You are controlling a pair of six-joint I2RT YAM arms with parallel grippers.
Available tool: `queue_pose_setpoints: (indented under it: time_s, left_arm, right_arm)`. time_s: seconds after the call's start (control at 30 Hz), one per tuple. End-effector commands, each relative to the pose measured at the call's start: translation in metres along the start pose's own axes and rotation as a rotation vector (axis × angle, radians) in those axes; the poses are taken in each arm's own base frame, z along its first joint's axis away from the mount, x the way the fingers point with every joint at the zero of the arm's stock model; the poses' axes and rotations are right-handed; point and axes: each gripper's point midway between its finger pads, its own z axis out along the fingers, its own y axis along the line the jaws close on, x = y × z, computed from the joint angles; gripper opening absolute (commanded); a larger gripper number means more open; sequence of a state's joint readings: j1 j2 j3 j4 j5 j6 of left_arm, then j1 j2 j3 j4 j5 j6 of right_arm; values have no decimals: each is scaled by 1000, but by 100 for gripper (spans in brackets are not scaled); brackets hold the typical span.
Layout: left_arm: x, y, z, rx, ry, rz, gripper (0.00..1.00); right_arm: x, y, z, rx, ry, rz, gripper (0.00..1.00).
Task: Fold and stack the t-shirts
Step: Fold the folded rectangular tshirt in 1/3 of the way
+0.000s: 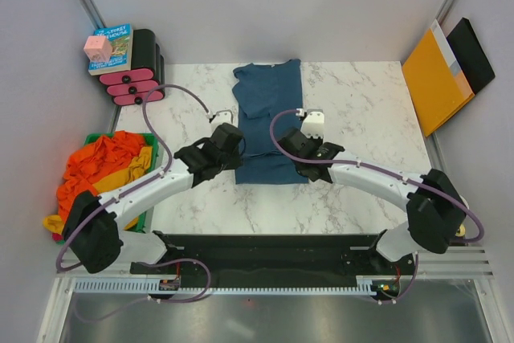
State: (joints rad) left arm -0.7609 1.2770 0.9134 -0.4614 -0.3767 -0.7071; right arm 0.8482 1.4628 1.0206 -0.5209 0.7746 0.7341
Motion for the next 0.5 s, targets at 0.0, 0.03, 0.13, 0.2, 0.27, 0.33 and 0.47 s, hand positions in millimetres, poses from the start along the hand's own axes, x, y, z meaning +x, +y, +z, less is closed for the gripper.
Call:
queue_pose_setpoints:
  time_s: [0.0, 0.03, 0.13, 0.2, 0.27, 0.33, 0.47]
  left_arm:
    - [-44, -14, 11, 27, -84, 57, 2]
    - [-52, -14, 19, 16, -88, 50, 2]
    - [-63, -16, 34, 8, -84, 51, 2]
    - [-68, -18, 41, 6, -82, 52, 2]
    - [-73, -18, 54, -7, -74, 53, 2]
    - [-80, -19, 62, -10, -74, 49, 2]
    - [-78, -16, 89, -31, -32, 52, 2]
  right_arm:
    - [-32, 21, 16, -44, -43, 5, 0]
    - [-33, 22, 20, -45, -38, -2, 0]
    - [-43, 25, 37, -41, -33, 7, 0]
    - [-48, 26, 49, -30, -25, 7, 0]
    - [-45, 29, 62, -21, -7, -9, 0]
    - [-53, 30, 70, -15, -9, 0, 0]
    - [-56, 33, 93, -3, 8, -2, 0]
